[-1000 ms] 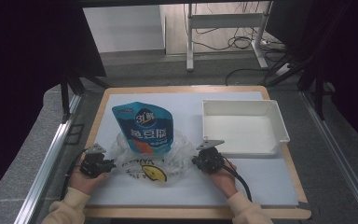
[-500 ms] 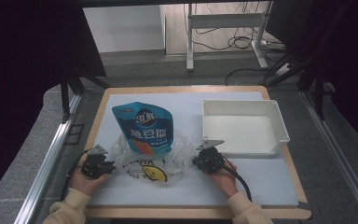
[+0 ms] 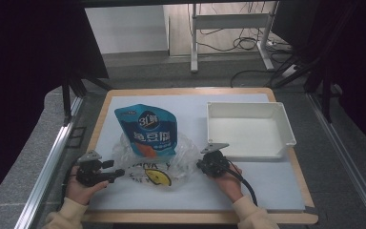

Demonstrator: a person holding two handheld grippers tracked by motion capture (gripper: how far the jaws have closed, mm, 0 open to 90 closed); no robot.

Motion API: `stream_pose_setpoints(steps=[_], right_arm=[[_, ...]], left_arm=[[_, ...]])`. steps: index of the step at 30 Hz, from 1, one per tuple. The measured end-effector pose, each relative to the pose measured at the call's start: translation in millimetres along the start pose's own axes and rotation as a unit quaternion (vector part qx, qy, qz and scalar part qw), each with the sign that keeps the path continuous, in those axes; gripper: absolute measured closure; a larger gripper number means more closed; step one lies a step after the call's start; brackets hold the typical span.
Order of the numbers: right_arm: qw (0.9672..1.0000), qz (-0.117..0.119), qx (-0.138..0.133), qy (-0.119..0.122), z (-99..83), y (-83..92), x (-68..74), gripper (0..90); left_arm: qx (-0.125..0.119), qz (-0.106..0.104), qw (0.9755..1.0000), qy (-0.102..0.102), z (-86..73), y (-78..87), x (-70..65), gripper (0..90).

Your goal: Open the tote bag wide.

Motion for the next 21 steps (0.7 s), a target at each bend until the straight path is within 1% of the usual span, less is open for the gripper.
stream_pose_setpoints(steps=[2,3,4,6,7,9,12,14,15,16,18,21], right_arm=[[1.0,0.0,0.0,0.001,0.1,0.0,0.1,87.0],[1.0,-0.001,0.0,0.001,0.2,0.0,0.0,86.8],[1.0,0.0,0.001,0.0,0.2,0.0,0.0,86.8],[1.0,0.0,0.001,-0.001,0.2,-0.2,-0.1,86.8],[1.0,0.0,0.001,-0.001,0.2,-0.2,-0.1,86.8],[1.0,-0.001,0.001,0.0,0.3,-0.3,0.0,86.8],[1.0,-0.001,0.001,0.001,0.3,-0.2,0.2,86.7],[1.0,-0.001,0.001,0.001,0.3,-0.2,0.0,86.5],[1.0,-0.001,0.001,0.001,0.3,-0.2,0.0,86.5],[1.0,-0.001,0.001,0.0,0.3,-0.2,0.0,86.4],[1.0,-0.002,0.001,0.001,0.4,-0.1,0.1,86.2],[1.0,-0.003,0.001,0.001,0.4,-0.2,-0.1,86.0]], left_arm=[[-0.009,-0.009,0.9999,0.002,1.7,6.4,-5.6,18.2],[-0.02,-0.01,0.9997,0.007,4.5,11.1,-10.4,15.8],[-0.028,-0.009,0.9995,0.006,8.0,15.2,-14.1,13.9],[-0.04,-0.01,0.9992,0.004,15.5,22.0,-21.1,11.7],[-0.049,-0.008,0.9987,0.002,21.0,26.7,-26.6,10.9],[-0.058,-0.003,0.9983,-0.004,28.1,32.7,-33.6,10.3],[-0.073,0.009,0.9971,-0.022,40.6,42.3,-42.9,10.4],[-0.079,0.013,0.9964,-0.027,47.9,45.9,-45.6,13.5],[-0.08,0.016,0.9962,-0.03,52.1,47.1,-46.3,13.5],[-0.079,0.018,0.9961,-0.032,56.0,47.5,-46.6,15.7],[-0.077,0.017,0.9964,-0.031,62.6,46.9,-46.1,21.9],[-0.075,0.016,0.9968,-0.024,71.0,43.3,-41.7,30.9]])
Point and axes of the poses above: each handheld gripper's, and its own axes: y roughly backward along the jaws, z roughly out of its top, x roughly to its left, the point moved 3 cm from there along -y, roughly forward along the jaws, and after that the axes turned 10 degrees about -z, right-handed, at the moved point
